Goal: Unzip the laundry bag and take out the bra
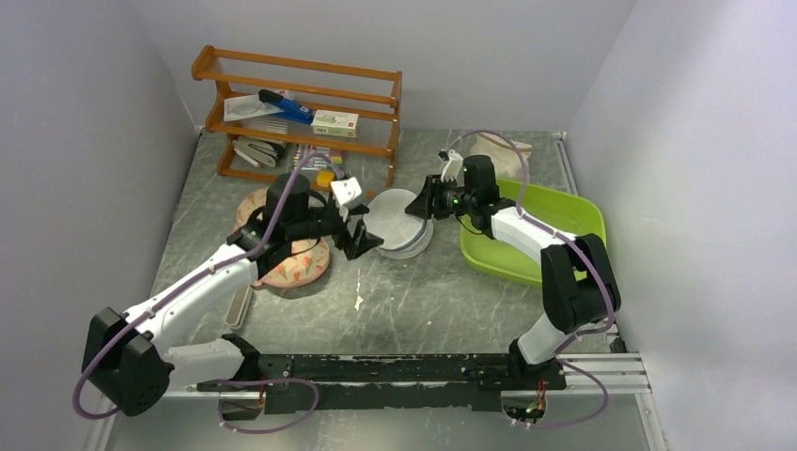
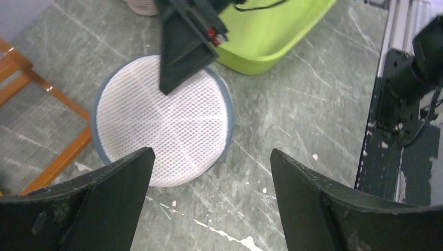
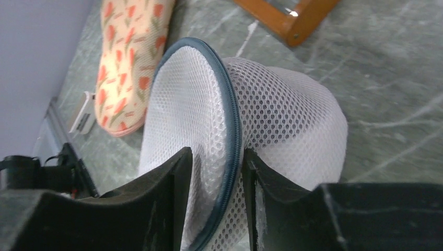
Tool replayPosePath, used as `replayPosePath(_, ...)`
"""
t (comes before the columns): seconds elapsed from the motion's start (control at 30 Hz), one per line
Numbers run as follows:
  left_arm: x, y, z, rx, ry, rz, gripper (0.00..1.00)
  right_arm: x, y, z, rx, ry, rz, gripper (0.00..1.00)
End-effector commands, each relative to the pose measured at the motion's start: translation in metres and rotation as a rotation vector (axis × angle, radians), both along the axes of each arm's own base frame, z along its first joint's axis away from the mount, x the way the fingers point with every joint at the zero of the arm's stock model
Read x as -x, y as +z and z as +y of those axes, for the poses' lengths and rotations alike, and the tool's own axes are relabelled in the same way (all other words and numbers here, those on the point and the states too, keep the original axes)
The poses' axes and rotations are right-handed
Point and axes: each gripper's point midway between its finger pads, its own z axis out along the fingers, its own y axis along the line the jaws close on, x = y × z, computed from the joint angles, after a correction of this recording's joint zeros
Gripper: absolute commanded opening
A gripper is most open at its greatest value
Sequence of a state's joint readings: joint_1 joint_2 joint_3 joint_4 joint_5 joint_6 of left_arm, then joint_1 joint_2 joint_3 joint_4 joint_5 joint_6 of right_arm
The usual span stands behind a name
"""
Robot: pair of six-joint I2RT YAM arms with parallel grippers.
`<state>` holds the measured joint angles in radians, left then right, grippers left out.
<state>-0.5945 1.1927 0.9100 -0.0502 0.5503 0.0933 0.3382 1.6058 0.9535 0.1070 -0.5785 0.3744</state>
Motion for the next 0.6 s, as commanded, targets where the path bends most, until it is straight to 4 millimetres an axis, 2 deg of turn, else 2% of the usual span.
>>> replayPosePath(0.0, 0.015, 0.018, -0.007, 0.003, -0.108, -0.288, 0.95, 0.012, 0.013, 0.022, -0.091, 0.146, 0.014, 0.38)
replayPosePath(0.1, 0.030, 0.001, -0.010, -0.056, -0.167, -0.362, 0.97, 0.019, 0.016, 0.028, -0.132, 0.196, 0.035, 0.34)
replayPosePath(0.17, 0.036, -0.009, -0.010, -0.100, -0.188, -0.398, 0.99, 0.015, 0.022, 0.031, -0.141, 0.203, 0.033, 0.32)
replayPosePath(0.3, 0.035, -0.023, -0.002, -0.172, -0.185, -0.473, 0.99, 0.017, 0.023, 0.036, -0.164, 0.235, 0.069, 0.25)
replayPosePath(0.47, 0.035, -0.046, 0.007, -0.262, -0.216, -0.539, 0.91, 0.026, 0.020, 0.042, -0.212, 0.302, 0.151, 0.17)
replayPosePath(0.57, 0.035, -0.050, 0.008, -0.274, -0.218, -0.560, 0.84, 0.030, 0.016, 0.044, -0.224, 0.316, 0.183, 0.14)
